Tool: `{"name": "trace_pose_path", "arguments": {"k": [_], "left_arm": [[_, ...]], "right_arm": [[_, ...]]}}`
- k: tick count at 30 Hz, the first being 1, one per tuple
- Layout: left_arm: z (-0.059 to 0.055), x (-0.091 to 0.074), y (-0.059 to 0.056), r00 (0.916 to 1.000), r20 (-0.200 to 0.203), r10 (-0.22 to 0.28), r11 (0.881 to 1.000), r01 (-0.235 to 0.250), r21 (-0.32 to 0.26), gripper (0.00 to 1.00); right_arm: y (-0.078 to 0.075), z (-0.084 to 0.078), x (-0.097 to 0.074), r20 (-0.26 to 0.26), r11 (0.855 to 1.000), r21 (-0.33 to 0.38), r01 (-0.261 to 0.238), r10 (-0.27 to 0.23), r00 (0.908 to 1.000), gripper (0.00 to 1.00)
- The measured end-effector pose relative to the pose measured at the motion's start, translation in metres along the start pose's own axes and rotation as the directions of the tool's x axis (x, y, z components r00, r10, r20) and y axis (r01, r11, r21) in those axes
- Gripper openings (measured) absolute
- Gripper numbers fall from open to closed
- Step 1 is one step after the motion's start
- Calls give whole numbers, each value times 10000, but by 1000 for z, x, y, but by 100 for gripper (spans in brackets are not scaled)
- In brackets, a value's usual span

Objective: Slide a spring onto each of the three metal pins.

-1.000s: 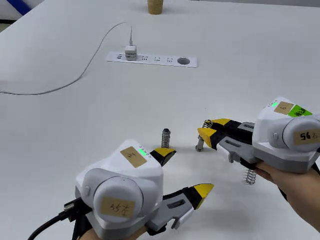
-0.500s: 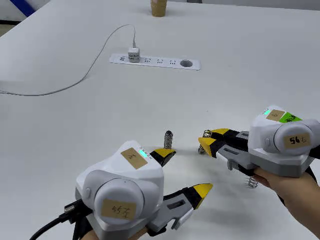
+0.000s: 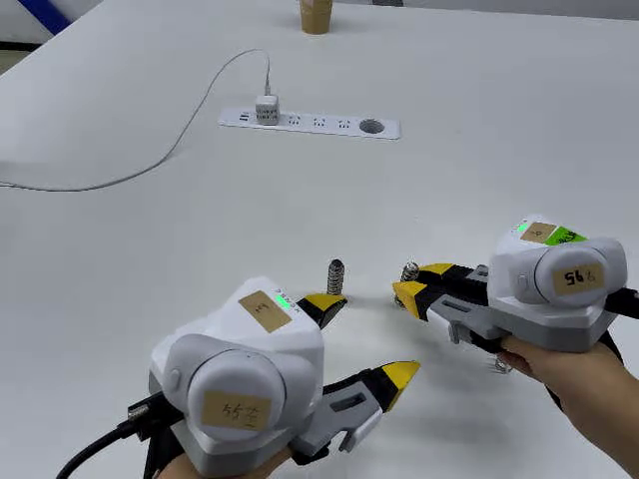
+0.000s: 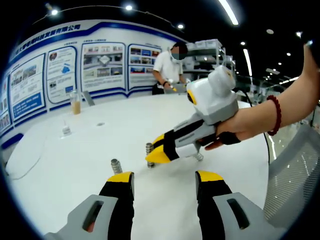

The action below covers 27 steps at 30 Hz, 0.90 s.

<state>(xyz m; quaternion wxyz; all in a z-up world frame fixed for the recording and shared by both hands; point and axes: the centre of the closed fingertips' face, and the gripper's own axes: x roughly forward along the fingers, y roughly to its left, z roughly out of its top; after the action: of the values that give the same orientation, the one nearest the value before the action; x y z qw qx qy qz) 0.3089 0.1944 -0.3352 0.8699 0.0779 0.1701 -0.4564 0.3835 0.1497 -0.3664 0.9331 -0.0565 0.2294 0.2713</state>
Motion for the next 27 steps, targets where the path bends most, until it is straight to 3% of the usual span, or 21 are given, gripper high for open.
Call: {"name": "trace_pose_path", "arguments": {"k": [14, 17, 27], "left_arm": [[4, 1, -2, 10000, 2, 14, 9999, -14, 121, 52], [8, 2, -5, 9999, 136, -76, 9999, 78, -142, 52], [12, 7, -9, 9999, 56, -162, 9997, 163, -186, 55]], "right_arm": [[-2, 20, -38, 223, 9983, 570, 99, -112, 9997, 29], [-5, 24, -49, 308, 9978, 634, 215, -235, 9992, 30], [-13, 21, -80, 211, 9960, 776, 442, -460, 9987, 37]]}}
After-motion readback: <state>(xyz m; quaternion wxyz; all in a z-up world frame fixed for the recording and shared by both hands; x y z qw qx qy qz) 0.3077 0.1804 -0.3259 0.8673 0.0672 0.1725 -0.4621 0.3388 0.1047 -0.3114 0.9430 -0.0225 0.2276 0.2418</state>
